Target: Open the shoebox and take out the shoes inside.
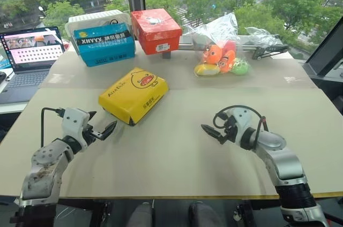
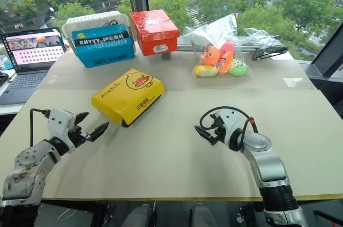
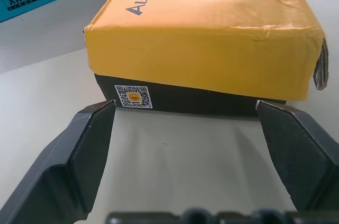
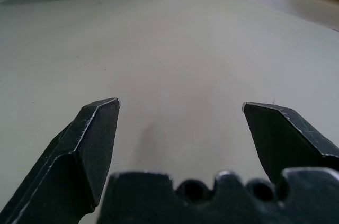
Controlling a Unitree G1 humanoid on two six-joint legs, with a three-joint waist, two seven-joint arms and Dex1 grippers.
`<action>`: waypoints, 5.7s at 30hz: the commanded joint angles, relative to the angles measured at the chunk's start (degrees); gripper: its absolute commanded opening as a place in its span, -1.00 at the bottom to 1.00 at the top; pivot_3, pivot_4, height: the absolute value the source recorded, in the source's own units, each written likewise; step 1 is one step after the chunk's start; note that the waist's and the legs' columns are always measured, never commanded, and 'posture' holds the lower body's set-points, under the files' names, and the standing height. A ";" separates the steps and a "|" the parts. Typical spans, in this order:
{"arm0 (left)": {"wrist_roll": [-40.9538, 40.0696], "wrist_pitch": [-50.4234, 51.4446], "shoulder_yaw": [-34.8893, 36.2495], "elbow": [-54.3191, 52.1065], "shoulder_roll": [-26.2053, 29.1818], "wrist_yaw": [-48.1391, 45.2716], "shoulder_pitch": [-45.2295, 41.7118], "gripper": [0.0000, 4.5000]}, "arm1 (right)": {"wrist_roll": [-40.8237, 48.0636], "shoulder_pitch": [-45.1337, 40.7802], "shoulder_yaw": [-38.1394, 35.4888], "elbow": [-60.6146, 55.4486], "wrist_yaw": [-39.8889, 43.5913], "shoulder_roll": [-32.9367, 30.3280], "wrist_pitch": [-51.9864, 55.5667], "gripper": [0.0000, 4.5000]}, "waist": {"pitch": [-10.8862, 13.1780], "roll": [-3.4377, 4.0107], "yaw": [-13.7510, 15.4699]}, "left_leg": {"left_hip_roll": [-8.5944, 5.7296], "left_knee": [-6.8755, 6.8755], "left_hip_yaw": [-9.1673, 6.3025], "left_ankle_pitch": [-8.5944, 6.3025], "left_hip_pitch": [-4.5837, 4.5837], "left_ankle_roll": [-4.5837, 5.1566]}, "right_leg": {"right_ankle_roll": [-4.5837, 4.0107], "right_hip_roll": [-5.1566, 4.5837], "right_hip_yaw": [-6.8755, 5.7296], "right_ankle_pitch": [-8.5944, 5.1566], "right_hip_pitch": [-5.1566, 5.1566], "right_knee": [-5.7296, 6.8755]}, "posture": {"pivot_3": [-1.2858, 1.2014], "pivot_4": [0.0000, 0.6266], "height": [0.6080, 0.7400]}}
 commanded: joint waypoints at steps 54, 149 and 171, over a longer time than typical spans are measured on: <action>16.29 -36.18 -8.91 75.67 -8.27 -13.07 -47.04 -1.00 | -11.71 -26.30 8.88 20.83 -5.76 16.67 -3.64 -0.99 | 0.08 -0.20 -0.65 | -0.15 0.13 0.03 0.18 -0.49 -0.25 | -0.39 0.00 -0.01 0.28 -0.97 0.98 | 0.03 -0.52 1.00; -26.39 28.98 0.04 -12.31 48.00 -47.84 -24.49 0.98 | 5.71 -4.25 10.93 -1.57 21.74 -5.42 1.40 -1.00 | 0.53 -0.73 -2.65 | 0.94 0.06 1.34 -0.02 0.05 0.06 | -0.10 1.07 1.27 -0.06 -0.98 0.87 | 0.03 -0.52 1.00; -22.42 36.42 24.07 -15.97 52.64 -56.96 -8.56 0.98 | 5.59 -46.61 21.88 18.25 11.41 22.58 6.06 -1.00 | 0.83 -0.54 -2.94 | 1.06 0.01 1.38 -0.05 -0.22 0.00 | -0.41 1.17 1.29 0.08 -1.47 1.03 | 0.03 -0.52 1.00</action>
